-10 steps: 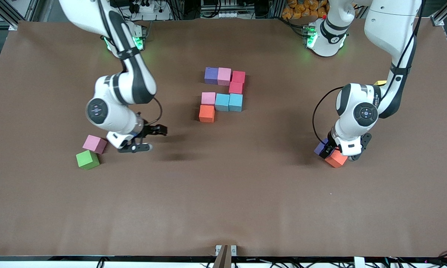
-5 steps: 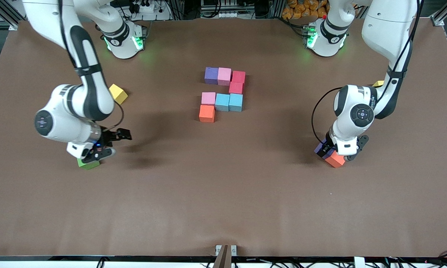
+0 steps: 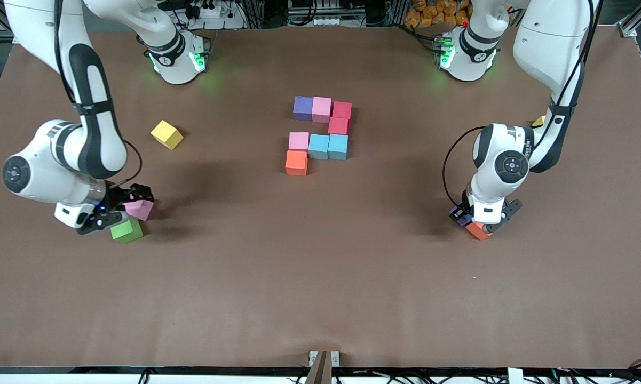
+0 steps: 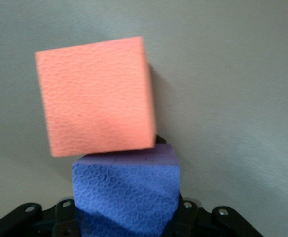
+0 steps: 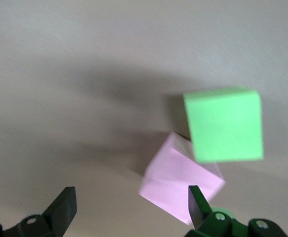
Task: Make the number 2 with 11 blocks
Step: 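Grasp blue with the left gripper while the right gripper grasps green, then carry blue to column with the left gripper while the right gripper carries green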
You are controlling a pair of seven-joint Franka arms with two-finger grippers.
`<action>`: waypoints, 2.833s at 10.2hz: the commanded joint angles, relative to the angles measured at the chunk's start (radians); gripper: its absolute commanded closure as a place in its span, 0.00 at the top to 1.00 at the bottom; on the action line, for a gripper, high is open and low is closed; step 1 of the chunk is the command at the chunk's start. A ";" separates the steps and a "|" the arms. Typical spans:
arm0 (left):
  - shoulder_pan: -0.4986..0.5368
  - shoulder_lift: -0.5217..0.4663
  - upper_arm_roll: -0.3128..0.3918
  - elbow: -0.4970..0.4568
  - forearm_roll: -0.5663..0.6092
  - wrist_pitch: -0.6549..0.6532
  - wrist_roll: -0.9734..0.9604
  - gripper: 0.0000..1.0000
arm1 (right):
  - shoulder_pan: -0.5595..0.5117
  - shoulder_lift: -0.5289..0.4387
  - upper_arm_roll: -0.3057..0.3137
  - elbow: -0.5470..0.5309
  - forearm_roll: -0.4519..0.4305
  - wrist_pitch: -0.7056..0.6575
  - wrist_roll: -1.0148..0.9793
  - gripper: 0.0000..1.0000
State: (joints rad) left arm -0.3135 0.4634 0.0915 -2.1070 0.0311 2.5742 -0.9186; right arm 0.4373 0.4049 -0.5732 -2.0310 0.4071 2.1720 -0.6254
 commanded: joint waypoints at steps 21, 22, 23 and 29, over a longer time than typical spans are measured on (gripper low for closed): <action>-0.630 0.419 0.023 0.835 -0.275 -0.350 0.063 0.20 | -0.092 0.244 0.033 0.212 0.222 0.166 -0.229 1.00; -0.636 0.429 0.025 0.837 -0.277 -0.350 0.063 0.20 | -0.095 0.247 0.033 0.204 0.228 0.184 -0.276 1.00; -0.639 0.435 0.025 0.840 -0.284 -0.364 0.063 0.17 | -0.098 0.253 0.036 0.190 0.234 0.209 -0.305 1.00; -0.697 0.465 0.076 0.869 -0.301 -0.373 0.113 0.17 | -0.106 0.255 0.049 0.175 0.236 0.229 -0.323 0.68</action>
State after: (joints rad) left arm -0.9973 0.9062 0.1408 -1.2816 -0.2342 2.2274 -0.8557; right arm 0.3463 0.6636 -0.5388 -1.8520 0.6176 2.3890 -0.9167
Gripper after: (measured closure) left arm 0.419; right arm 0.163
